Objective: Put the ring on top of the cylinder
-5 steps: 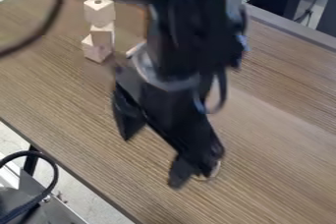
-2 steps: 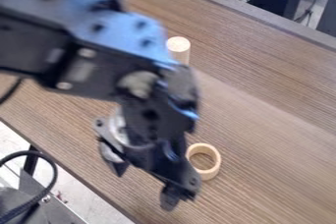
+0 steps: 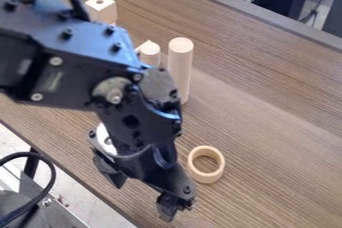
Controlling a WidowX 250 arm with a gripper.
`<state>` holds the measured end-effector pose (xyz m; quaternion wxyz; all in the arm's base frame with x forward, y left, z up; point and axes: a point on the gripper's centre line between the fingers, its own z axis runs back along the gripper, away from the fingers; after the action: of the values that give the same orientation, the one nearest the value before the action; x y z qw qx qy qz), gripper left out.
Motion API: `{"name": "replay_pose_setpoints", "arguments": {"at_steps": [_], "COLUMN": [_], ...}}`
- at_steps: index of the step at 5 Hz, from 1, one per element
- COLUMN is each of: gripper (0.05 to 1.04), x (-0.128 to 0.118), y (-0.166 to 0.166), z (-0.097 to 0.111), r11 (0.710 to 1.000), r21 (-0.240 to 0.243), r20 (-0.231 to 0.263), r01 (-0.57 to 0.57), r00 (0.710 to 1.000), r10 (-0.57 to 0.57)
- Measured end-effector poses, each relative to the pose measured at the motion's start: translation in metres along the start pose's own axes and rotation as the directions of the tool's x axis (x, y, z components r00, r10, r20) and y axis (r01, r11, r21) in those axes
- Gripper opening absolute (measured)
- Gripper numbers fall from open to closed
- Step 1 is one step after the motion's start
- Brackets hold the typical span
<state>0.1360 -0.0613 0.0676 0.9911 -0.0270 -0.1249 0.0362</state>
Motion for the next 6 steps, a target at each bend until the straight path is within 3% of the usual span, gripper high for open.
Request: {"name": "replay_pose_setpoints", "arguments": {"at_steps": [2, 6], "gripper": [0.999, 0.999], "x": [-0.003, 0.045], "y": [-0.014, -0.046], "z": [-0.013, -0.062], "r11": [0.999, 0.999], "r21": [0.001, 0.037], "r20": [-0.030, -0.066], "r01": [0.044, 0.039], "r00": [0.999, 0.997], "r10": [-0.044, -0.037]}}
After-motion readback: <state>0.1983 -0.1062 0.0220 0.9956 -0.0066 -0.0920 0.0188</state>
